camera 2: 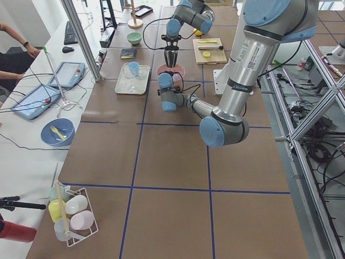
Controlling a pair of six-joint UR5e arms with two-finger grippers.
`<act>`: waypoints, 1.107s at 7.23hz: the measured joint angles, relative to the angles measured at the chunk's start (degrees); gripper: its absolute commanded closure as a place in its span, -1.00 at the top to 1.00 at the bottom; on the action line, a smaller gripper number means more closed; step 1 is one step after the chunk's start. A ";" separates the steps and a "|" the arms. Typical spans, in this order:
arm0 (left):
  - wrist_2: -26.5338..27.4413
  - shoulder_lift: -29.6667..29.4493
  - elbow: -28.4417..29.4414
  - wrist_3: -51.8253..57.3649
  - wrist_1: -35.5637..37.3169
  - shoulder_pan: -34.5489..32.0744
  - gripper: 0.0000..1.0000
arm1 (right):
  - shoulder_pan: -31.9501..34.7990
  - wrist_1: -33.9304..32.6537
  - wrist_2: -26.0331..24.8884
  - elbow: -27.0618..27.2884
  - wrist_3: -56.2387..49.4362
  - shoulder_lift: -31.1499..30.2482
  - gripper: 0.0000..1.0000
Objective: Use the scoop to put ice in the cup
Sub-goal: 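Lower the scoop into the ice with the right gripper while the left steadies the bowl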
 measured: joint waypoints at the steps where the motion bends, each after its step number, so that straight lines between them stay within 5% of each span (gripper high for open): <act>1: 0.00 -0.11 0.02 -0.48 -0.33 0.06 1.00 | -0.35 0.04 -0.29 -0.88 0.00 0.41 -1.00; 8: 0.22 -1.89 0.25 -3.39 -3.10 2.63 1.00 | -1.67 0.52 -0.74 -1.86 0.00 0.46 -1.00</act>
